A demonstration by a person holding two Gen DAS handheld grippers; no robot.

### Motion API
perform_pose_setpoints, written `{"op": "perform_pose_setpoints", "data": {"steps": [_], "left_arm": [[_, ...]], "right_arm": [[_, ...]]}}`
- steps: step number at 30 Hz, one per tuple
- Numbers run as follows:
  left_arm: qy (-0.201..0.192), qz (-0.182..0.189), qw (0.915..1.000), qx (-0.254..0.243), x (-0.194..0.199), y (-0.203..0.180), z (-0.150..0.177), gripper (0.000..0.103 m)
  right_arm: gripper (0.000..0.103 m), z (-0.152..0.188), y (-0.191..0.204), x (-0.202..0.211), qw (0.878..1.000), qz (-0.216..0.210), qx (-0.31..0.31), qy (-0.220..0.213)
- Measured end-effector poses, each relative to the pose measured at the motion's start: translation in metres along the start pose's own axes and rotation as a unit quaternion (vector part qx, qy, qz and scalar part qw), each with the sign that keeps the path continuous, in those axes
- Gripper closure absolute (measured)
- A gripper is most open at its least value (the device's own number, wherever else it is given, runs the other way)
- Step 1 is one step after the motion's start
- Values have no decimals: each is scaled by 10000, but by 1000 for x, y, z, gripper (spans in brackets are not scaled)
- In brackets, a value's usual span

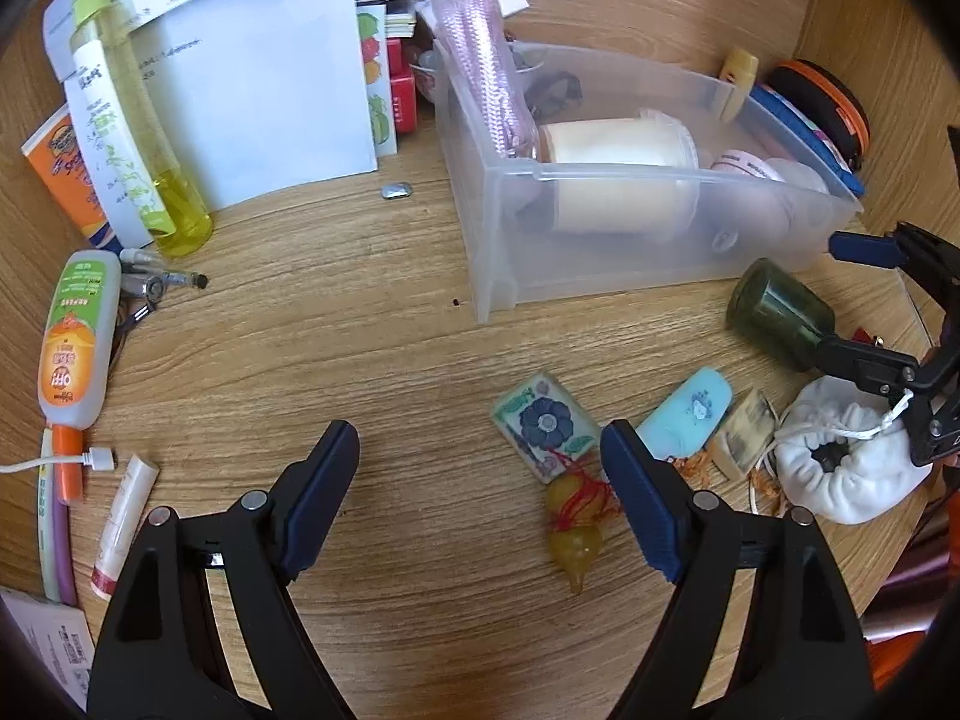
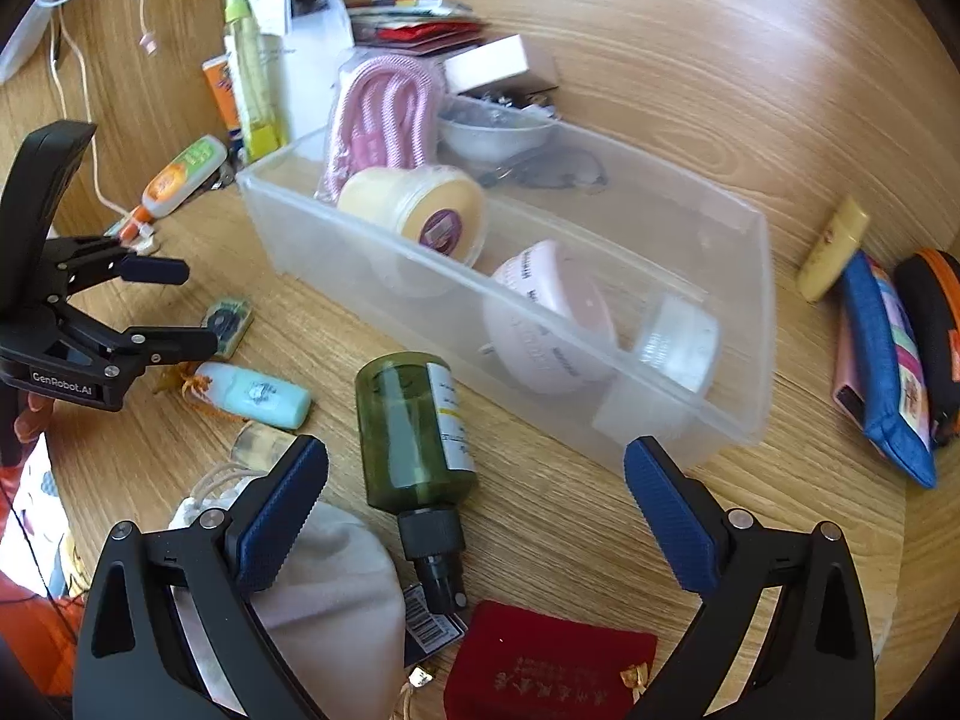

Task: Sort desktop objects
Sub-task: 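Grasp the green-patterned tile with the left tool while the right tool grasps the green bottle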

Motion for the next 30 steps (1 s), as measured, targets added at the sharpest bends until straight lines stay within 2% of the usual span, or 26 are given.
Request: {"op": "perform_pose_setpoints", "data": {"steps": [4,6,8,16,21,24,26,30], "left_arm": [[-8,-51,9999,-91,-6,-6,-1,20],[-37,-96,9999,-132,-10,-9,-1,20],[-55,-139,9998,-165,-12,-10,-1,20],[-195,-65,9997,-140,-11,-4,3,39],[-263,-40,9995,-193,-8,-5,5,55],[-295,-26,9994,-191,-8,-3,3,63],[-322,-19,9994,-152,-8,-1,3,70],[-336,111,9994,17,-8,4,0,70]], "right_arm": [[7,-3,2,-7,9998,-157,52,54],[16,-5,4,-10,9997,-231,103,68],[20,-8,5,-11,9995,-281,141,72],[33,-17,9,-18,9986,-446,272,85],[52,-21,15,-26,9977,-547,355,185],[60,-22,17,-29,9973,-589,373,231],[61,-23,18,-28,9975,-564,367,208],[61,-21,19,-21,9984,-408,393,45]]}}
Point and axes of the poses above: each gripper's, at about its wrist camera, not at the fingertips, and x roughly against the way its jaws point, y to its left, z to its underside, the point moved 1 cm from there along -x, roughly the way its jaws point, and after that the axes turned 6 degrees about x, right-handed, at the moved point
